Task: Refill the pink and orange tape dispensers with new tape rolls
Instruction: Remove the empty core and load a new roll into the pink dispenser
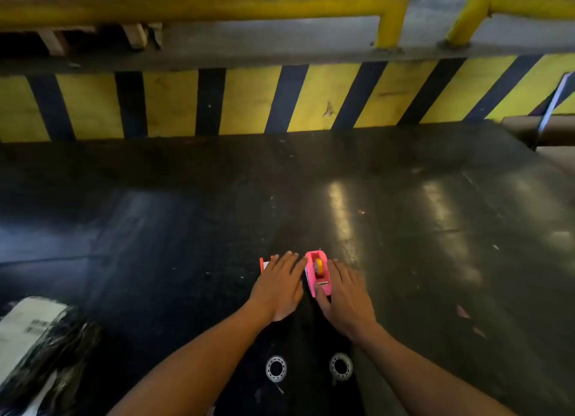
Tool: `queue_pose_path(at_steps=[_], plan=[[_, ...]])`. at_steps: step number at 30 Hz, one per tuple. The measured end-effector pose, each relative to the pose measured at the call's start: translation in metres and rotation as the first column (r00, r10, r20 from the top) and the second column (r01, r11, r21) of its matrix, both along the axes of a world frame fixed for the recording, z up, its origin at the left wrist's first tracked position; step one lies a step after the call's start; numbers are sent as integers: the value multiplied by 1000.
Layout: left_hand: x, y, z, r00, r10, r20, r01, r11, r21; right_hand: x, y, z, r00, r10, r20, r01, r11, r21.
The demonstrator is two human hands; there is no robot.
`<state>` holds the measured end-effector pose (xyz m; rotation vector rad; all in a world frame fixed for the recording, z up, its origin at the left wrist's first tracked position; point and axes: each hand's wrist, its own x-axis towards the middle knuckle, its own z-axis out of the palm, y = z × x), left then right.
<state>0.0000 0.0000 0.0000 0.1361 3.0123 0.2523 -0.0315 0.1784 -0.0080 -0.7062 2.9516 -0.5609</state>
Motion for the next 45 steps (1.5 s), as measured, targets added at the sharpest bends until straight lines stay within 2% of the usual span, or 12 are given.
queue_pose_path(at_steps=[2, 7, 12, 17, 21, 30, 35, 38, 41, 45], plan=[[-10, -1, -5, 1000, -19, 19, 19, 1000, 20, -7, -5, -8, 998, -45, 42, 46, 998, -38], [-34, -1, -16, 994, -65, 91, 61, 997, 43, -9, -15, -24, 986, -136, 98, 138, 990, -19], [-44, 4, -17, 990, -63, 124, 56, 997, 62, -10, -12, -29, 984, -128, 122, 123, 991, 51], [-27, 6, -19, 996, -15, 89, 16, 1000, -11, -10, 8, -28, 994, -22, 110, 12, 995, 94], [1, 10, -23, 994, -40, 100, 45, 998, -48, -10, 34, -27, 986, 115, 125, -128, 987, 101], [51, 14, -27, 997, -29, 67, 21, 994, 109, 12, 57, -21, 932, 295, 213, -317, 945, 78], [54, 5, -24, 989, -32, 143, 8, 986, 168, 25, 38, -17, 949, 289, 128, -297, 953, 53], [53, 6, -22, 982, -34, 185, 5, 988, 152, 29, 27, -16, 968, 238, 84, -241, 970, 28], [52, 9, -21, 984, -3, 179, -24, 989, 147, 30, 21, -13, 980, 189, 55, -190, 982, 16], [54, 11, -22, 984, 32, 176, -59, 987, 149, 34, 19, -14, 974, 227, -2, -227, 972, 60]])
